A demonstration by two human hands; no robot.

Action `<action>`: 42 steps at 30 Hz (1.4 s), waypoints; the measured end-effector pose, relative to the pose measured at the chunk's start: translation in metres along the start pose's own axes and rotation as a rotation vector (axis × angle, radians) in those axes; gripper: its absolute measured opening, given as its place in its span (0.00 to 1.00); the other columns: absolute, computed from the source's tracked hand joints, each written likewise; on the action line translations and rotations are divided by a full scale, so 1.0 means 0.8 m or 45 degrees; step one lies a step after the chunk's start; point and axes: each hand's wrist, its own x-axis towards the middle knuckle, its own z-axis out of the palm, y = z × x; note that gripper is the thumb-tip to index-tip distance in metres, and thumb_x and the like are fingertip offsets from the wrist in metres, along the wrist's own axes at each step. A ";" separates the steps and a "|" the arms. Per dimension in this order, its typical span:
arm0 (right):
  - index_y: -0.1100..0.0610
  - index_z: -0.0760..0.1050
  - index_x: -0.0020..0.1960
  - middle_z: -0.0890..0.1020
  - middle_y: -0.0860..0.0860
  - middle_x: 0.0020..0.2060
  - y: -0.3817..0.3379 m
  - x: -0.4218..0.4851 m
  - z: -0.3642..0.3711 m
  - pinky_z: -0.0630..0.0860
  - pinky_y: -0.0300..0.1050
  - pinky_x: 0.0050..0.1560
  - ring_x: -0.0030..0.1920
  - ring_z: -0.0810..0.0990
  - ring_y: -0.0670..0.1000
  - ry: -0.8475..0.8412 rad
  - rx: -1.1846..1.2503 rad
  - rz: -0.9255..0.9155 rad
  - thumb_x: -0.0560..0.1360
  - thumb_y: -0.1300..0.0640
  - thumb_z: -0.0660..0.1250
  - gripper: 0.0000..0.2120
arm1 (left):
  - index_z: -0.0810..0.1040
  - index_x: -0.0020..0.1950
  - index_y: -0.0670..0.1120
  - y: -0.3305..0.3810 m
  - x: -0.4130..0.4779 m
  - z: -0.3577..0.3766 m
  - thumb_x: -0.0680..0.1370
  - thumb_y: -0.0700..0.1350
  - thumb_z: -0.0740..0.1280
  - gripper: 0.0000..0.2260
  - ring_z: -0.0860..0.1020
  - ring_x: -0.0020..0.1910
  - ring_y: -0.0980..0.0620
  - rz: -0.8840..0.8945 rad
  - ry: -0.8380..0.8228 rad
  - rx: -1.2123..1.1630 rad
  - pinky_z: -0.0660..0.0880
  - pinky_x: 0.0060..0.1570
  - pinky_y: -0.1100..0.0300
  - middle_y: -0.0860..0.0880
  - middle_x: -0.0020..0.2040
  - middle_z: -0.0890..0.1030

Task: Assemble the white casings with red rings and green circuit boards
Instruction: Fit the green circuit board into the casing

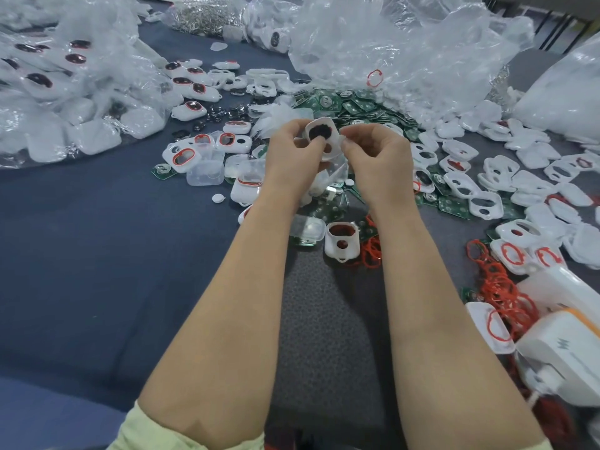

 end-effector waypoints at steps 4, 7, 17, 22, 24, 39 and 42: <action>0.53 0.79 0.48 0.77 0.49 0.35 0.000 -0.001 -0.002 0.73 0.42 0.40 0.35 0.73 0.46 -0.015 0.080 0.053 0.76 0.65 0.64 0.08 | 0.76 0.55 0.43 -0.004 0.002 0.000 0.77 0.34 0.64 0.09 0.82 0.49 0.46 -0.015 0.014 0.003 0.81 0.49 0.54 0.41 0.49 0.81; 0.53 0.78 0.44 0.78 0.49 0.34 -0.002 -0.002 -0.002 0.76 0.45 0.42 0.36 0.74 0.47 -0.012 0.114 0.099 0.76 0.63 0.65 0.07 | 0.76 0.54 0.43 -0.004 0.002 0.000 0.77 0.34 0.64 0.08 0.81 0.46 0.48 -0.020 0.021 -0.008 0.81 0.43 0.58 0.41 0.47 0.81; 0.52 0.78 0.50 0.74 0.45 0.32 0.004 0.001 -0.001 0.71 0.43 0.37 0.31 0.70 0.43 0.006 -0.018 0.049 0.78 0.62 0.62 0.09 | 0.76 0.52 0.43 -0.005 0.003 0.001 0.77 0.35 0.65 0.07 0.81 0.46 0.49 -0.030 0.039 -0.001 0.80 0.41 0.61 0.40 0.49 0.81; 0.49 0.73 0.41 0.81 0.51 0.38 0.003 0.000 -0.003 0.80 0.49 0.47 0.39 0.81 0.49 0.075 -0.011 0.104 0.76 0.63 0.64 0.10 | 0.76 0.51 0.44 -0.005 0.002 0.002 0.76 0.36 0.65 0.06 0.81 0.49 0.47 -0.045 0.034 -0.005 0.81 0.46 0.57 0.40 0.49 0.80; 0.51 0.73 0.41 0.83 0.53 0.40 0.002 0.000 -0.004 0.81 0.49 0.49 0.40 0.83 0.48 0.081 0.033 0.121 0.76 0.64 0.65 0.09 | 0.76 0.53 0.44 -0.004 0.002 0.002 0.76 0.34 0.64 0.09 0.81 0.48 0.47 -0.065 0.035 -0.007 0.81 0.45 0.58 0.40 0.51 0.81; 0.48 0.74 0.38 0.80 0.46 0.34 -0.003 0.002 -0.001 0.78 0.40 0.43 0.36 0.78 0.44 0.088 0.007 0.083 0.74 0.61 0.70 0.11 | 0.72 0.47 0.47 0.005 -0.006 0.003 0.76 0.33 0.66 0.09 0.81 0.43 0.52 0.075 0.026 -0.007 0.80 0.41 0.63 0.46 0.45 0.80; 0.50 0.75 0.39 0.79 0.45 0.34 -0.003 0.002 0.002 0.75 0.35 0.41 0.36 0.77 0.44 0.100 -0.092 0.036 0.74 0.60 0.70 0.08 | 0.73 0.50 0.46 0.006 -0.007 0.003 0.77 0.35 0.66 0.07 0.81 0.39 0.55 0.084 -0.005 -0.021 0.80 0.44 0.61 0.48 0.42 0.80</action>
